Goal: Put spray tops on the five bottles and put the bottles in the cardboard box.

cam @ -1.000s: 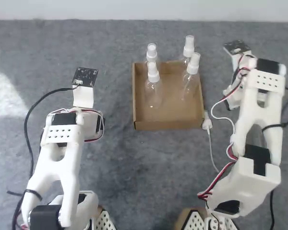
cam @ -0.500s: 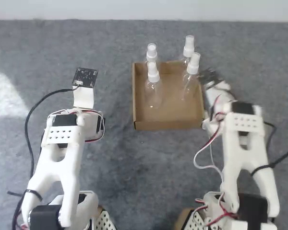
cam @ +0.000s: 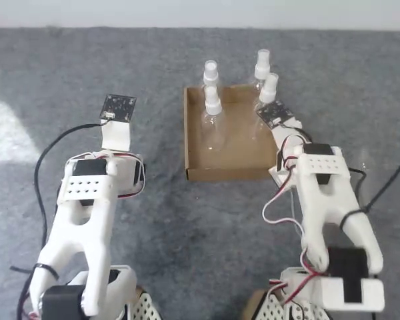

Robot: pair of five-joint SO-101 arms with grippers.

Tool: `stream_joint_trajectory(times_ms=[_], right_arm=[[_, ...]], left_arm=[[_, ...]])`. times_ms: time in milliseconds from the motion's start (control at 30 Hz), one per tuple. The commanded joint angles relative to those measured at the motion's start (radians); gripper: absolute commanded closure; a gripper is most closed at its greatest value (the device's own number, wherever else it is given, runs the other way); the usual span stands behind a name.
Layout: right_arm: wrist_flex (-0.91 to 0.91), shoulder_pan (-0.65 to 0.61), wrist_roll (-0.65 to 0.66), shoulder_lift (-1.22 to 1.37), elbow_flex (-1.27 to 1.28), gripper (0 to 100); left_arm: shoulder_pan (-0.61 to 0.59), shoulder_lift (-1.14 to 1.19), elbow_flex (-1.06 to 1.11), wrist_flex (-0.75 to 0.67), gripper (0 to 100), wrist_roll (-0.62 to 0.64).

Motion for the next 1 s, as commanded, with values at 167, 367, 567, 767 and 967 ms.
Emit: stream_joint_trajectory(times_ms=[167, 367, 567, 767, 967], right_arm=[[-0.133, 0.093, -0.015, 0.099, -0.005, 69.9], [-0.191, 0.140, -0.015, 0.148, -0.006, 69.9], [-0.185, 0.177, -0.015, 0.113, -0.011, 69.8], [-0.182, 0.170, -0.014, 0.001, -0.011, 69.8], [-0.182, 0.120, -0.012, -0.039, -0.014, 69.8]], left_arm=[[0.003, -0.011, -0.007, -0.023, 85, 0.012], [0.005, -0.011, -0.007, -0.023, 85, 0.014], [0.005, -0.009, -0.007, -0.023, 85, 0.014], [0.005, -0.009, -0.007, -0.023, 85, 0.014], [0.005, -0.009, -0.007, -0.023, 85, 0.014]])
